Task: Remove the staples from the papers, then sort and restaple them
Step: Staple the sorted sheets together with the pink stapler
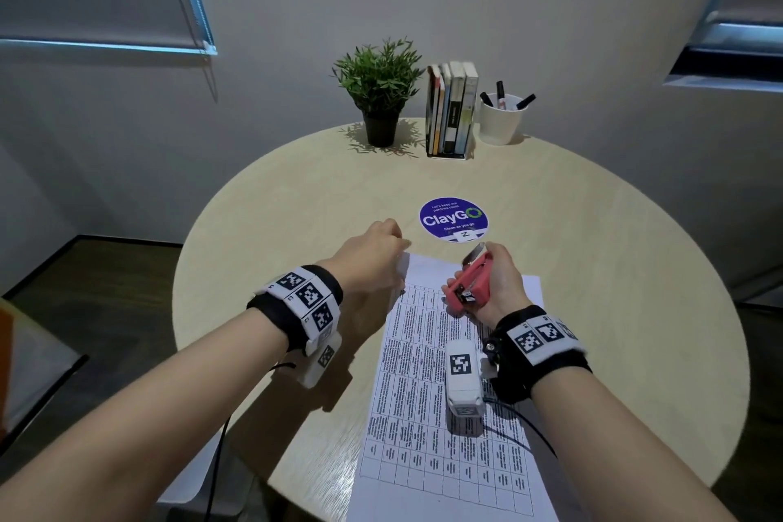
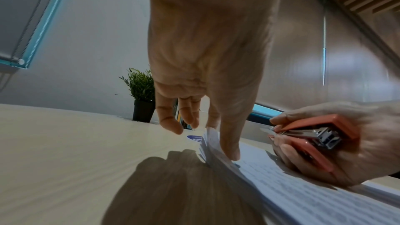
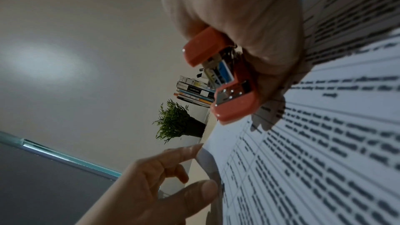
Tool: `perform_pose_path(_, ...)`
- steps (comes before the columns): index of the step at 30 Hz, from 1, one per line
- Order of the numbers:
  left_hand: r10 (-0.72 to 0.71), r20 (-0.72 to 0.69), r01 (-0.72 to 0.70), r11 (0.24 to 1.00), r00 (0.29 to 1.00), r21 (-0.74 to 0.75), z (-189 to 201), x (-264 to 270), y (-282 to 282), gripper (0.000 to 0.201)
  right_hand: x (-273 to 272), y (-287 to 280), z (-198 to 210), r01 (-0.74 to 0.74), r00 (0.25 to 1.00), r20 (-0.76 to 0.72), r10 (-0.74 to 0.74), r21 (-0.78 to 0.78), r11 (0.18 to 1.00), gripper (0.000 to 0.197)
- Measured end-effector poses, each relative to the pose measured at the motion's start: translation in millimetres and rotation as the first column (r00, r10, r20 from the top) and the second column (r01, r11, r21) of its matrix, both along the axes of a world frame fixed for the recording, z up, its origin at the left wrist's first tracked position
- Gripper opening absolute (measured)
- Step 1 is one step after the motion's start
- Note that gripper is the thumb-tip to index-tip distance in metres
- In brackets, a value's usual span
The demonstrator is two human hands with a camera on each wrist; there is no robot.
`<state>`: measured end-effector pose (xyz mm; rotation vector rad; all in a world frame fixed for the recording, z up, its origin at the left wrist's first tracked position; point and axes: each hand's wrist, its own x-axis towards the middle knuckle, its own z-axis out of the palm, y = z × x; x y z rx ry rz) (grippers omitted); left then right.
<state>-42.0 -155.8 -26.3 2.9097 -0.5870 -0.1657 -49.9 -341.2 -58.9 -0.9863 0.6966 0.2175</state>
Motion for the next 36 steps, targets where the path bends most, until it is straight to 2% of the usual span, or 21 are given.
perform_pose_path(5,0.000,-0.012,-0.001,0.999,1.000,-0.035,-2,2,0,0.036,0,0,-1,-0.006,1.000,-0.001,0.006,-0.007,1.000,0.047)
perform_pose_path(9,-0.017,0.025,0.018,0.999,1.000,-0.045,2,1,0,0.037,1,0,-1,-0.001,1.000,-0.002,0.001,-0.006,1.000,0.047)
perform_pose_path(12,-0.002,0.017,0.004,0.991,1.000,-0.131,2,3,-2,0.029,1,0,-2,0.001,1.000,-0.009,-0.001,-0.015,1.000,0.048)
perform_pose_path(14,0.064,-0.063,-0.079,0.959,0.996,-0.273,3,3,-6,0.017,1,0,-2,0.002,1.000,-0.011,-0.002,-0.018,1.000,0.049)
perform_pose_path(16,0.160,-0.249,-0.259,0.860,0.955,-0.441,3,3,-9,0.007,0,0,-1,0.002,1.000,-0.007,-0.002,-0.017,1.000,0.050)
perform_pose_path(17,0.189,-0.349,-0.350,0.800,0.918,-0.487,2,3,-9,0.013,0,1,-1,0.003,1.000,-0.008,-0.003,-0.017,1.000,0.051)
perform_pose_path(19,0.221,-0.479,-0.468,0.733,0.850,-0.493,0,3,-7,0.020,0,0,0,0.003,1.000,-0.014,-0.003,-0.017,1.000,0.053)
perform_pose_path(22,0.236,-0.553,-0.524,0.725,0.799,-0.447,-1,-1,-4,0.028,-1,0,1,0.005,1.000,-0.017,-0.006,-0.008,1.000,0.056)
perform_pose_path(25,0.254,-0.545,-0.538,0.707,0.799,-0.459,-5,-7,-4,0.035,-2,0,3,0.010,1.000,-0.021,-0.010,-0.006,1.000,0.057)
perform_pose_path(29,0.266,-0.447,-0.498,0.669,0.854,-0.552,-7,-14,-9,0.024,-7,1,19,0.083,0.996,0.043,-0.084,0.035,0.996,0.057)
perform_pose_path(32,0.264,-0.360,-0.437,0.681,0.895,-0.587,-3,-18,-10,0.020,-6,2,45,0.252,0.951,0.200,-0.237,-0.052,0.966,0.047)
perform_pose_path(36,0.260,-0.254,-0.363,0.713,0.932,-0.600,3,-25,-10,0.043,-5,9,68,0.405,0.844,0.436,-0.312,-0.140,0.903,0.035)
